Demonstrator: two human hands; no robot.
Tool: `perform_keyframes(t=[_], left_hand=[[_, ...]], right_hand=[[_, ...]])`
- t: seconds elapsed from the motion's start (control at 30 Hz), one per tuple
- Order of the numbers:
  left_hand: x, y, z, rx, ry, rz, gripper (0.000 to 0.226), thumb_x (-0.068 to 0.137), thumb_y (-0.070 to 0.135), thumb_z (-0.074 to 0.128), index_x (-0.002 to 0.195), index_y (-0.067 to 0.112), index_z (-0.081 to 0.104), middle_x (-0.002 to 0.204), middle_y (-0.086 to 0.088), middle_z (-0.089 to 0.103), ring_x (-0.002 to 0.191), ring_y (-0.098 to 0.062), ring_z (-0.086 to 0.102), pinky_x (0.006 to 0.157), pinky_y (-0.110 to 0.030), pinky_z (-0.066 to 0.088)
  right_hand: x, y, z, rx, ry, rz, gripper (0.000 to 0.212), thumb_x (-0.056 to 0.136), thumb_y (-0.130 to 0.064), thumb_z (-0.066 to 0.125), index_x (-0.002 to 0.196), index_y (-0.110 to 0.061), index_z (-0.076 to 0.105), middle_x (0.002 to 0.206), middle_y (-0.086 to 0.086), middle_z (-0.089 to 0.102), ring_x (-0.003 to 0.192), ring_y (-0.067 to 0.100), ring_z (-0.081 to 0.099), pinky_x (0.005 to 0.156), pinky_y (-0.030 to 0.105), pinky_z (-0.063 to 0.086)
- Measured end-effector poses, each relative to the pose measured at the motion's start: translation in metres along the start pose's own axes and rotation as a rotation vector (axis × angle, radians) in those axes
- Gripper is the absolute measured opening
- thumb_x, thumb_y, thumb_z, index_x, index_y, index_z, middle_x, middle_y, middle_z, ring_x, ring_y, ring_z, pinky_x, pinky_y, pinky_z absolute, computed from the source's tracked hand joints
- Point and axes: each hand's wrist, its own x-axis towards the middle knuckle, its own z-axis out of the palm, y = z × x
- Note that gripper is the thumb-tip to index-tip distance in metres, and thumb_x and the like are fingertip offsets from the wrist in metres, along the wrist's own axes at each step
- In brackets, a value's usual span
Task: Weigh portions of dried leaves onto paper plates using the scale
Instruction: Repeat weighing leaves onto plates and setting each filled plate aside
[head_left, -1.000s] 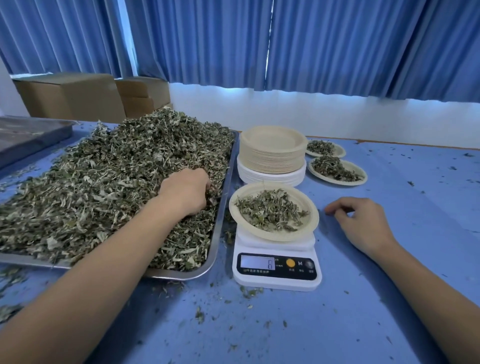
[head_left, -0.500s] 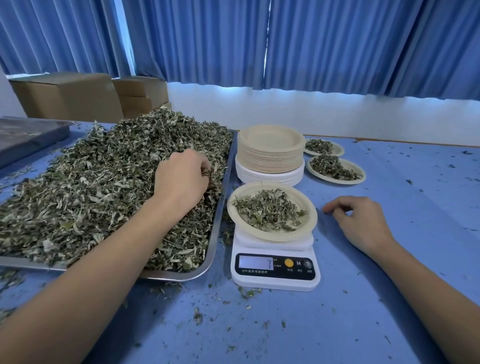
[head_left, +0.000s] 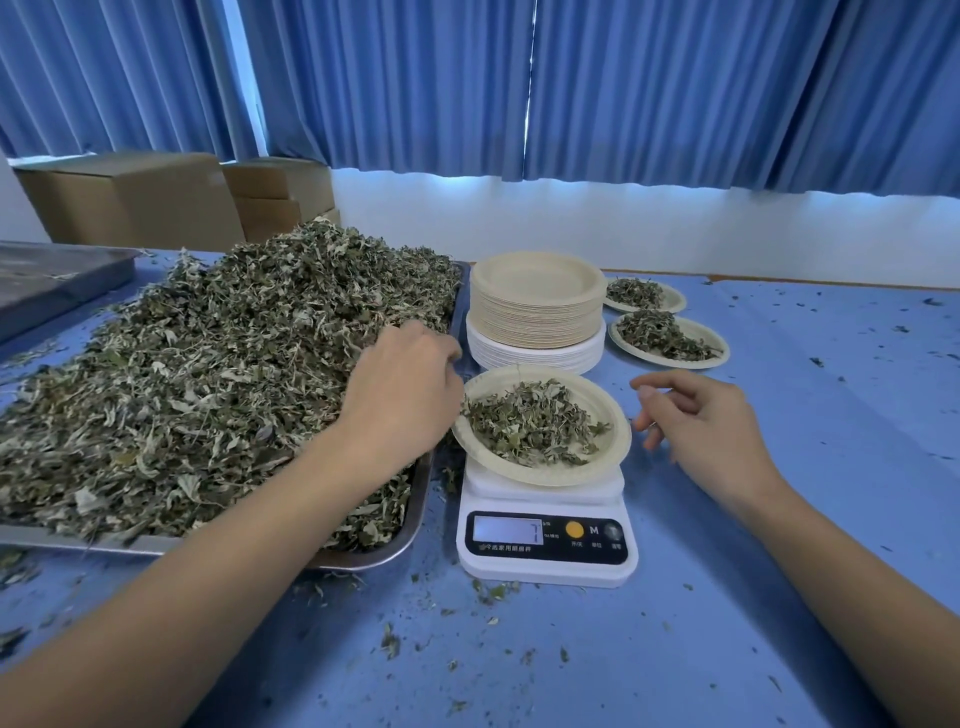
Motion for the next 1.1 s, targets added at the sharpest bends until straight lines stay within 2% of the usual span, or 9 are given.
perform_keyframes(t=[0.1, 0.17, 0.37, 0.6, 0.77, 0.87, 0.97, 1.07, 1.1], left_hand=[[-0.001, 0.011, 0.001, -0.008, -0.053, 0.026, 0.022, 0.097, 0.022, 0.049, 0.093, 0.016, 0.07, 0.091, -0.004, 0.064, 0.089, -0.029, 0.061, 0.075, -0.045, 0.055], [0.002, 0.015, 0.001, -0.017, -0.132, 0.004, 0.018, 0.097, 0.024, 0.053, 0.092, 0.018, 0.069, 0.082, 0.001, 0.065, 0.078, -0.024, 0.063, 0.066, -0.039, 0.055], [0.014, 0.03, 0.0, -0.109, -0.234, -0.046, 0.014, 0.095, 0.031, 0.059, 0.102, 0.022, 0.068, 0.087, 0.004, 0.066, 0.08, -0.021, 0.063, 0.071, -0.036, 0.053], [0.058, 0.102, 0.011, -0.533, -0.226, -0.108, 0.017, 0.098, 0.011, 0.048, 0.09, 0.013, 0.063, 0.094, -0.008, 0.068, 0.087, -0.028, 0.061, 0.08, -0.036, 0.051], [0.101, 0.183, 0.043, -0.745, -0.304, -0.164, 0.02, 0.093, 0.006, 0.045, 0.076, 0.016, 0.048, 0.075, -0.007, 0.05, 0.076, -0.029, 0.048, 0.064, -0.032, 0.034], [0.138, 0.23, 0.067, -0.791, -0.333, -0.182, 0.017, 0.094, 0.006, 0.042, 0.093, 0.01, 0.058, 0.101, -0.018, 0.066, 0.098, -0.036, 0.061, 0.069, -0.033, 0.039], [0.183, 0.266, 0.1, -0.784, -0.355, -0.201, 0.035, 0.097, 0.004, 0.039, 0.124, 0.0, 0.06, 0.124, -0.019, 0.064, 0.101, -0.031, 0.059, 0.074, -0.034, 0.043], [0.227, 0.288, 0.138, -0.726, -0.375, -0.18, 0.044, 0.101, 0.004, 0.036, 0.142, -0.001, 0.049, 0.136, -0.018, 0.058, 0.112, -0.031, 0.06, 0.082, -0.035, 0.047], [0.241, 0.293, 0.15, -0.706, -0.387, -0.164, 0.043, 0.102, 0.005, 0.035, 0.143, -0.001, 0.048, 0.13, -0.016, 0.061, 0.104, -0.029, 0.061, 0.078, -0.035, 0.048]], right_hand=[[-0.004, -0.008, 0.005, 0.038, -0.022, 0.044, 0.006, 0.095, -0.031, 0.068, 0.095, -0.027, 0.072, 0.068, 0.002, 0.072, 0.054, 0.014, 0.065, 0.043, 0.017, 0.041], [-0.006, -0.012, 0.006, 0.062, -0.058, 0.089, 0.005, 0.094, -0.027, 0.071, 0.097, -0.022, 0.072, 0.065, 0.003, 0.072, 0.05, 0.014, 0.063, 0.041, 0.019, 0.042], [-0.006, -0.022, -0.001, 0.178, -0.173, 0.213, 0.014, 0.089, -0.009, 0.076, 0.102, -0.011, 0.072, 0.073, 0.018, 0.075, 0.053, 0.017, 0.063, 0.052, 0.027, 0.055], [0.031, -0.019, -0.072, 0.098, 0.004, 0.318, 0.008, 0.088, 0.002, 0.073, 0.095, 0.0, 0.074, 0.063, 0.01, 0.067, 0.046, 0.012, 0.057, 0.047, 0.02, 0.054], [0.085, -0.001, -0.143, 0.016, 0.127, 0.379, 0.007, 0.088, 0.004, 0.07, 0.093, 0.005, 0.074, 0.075, 0.017, 0.067, 0.058, 0.021, 0.058, 0.047, 0.019, 0.057], [0.126, 0.02, -0.174, -0.015, 0.198, 0.405, 0.005, 0.088, 0.005, 0.069, 0.088, 0.004, 0.074, 0.07, 0.016, 0.067, 0.051, 0.019, 0.059, 0.041, 0.019, 0.053], [0.17, 0.05, -0.189, -0.049, 0.269, 0.445, 0.007, 0.086, 0.005, 0.07, 0.081, 0.002, 0.074, 0.066, 0.016, 0.067, 0.038, 0.015, 0.058, 0.04, 0.021, 0.052], [0.214, 0.082, -0.193, -0.074, 0.329, 0.49, 0.006, 0.084, 0.004, 0.071, 0.08, 0.003, 0.075, 0.071, 0.022, 0.071, 0.045, 0.025, 0.062, 0.06, 0.04, 0.064], [0.228, 0.092, -0.192, -0.081, 0.345, 0.497, 0.005, 0.084, 0.004, 0.071, 0.082, 0.005, 0.075, 0.073, 0.024, 0.072, 0.05, 0.028, 0.064, 0.068, 0.048, 0.064]])
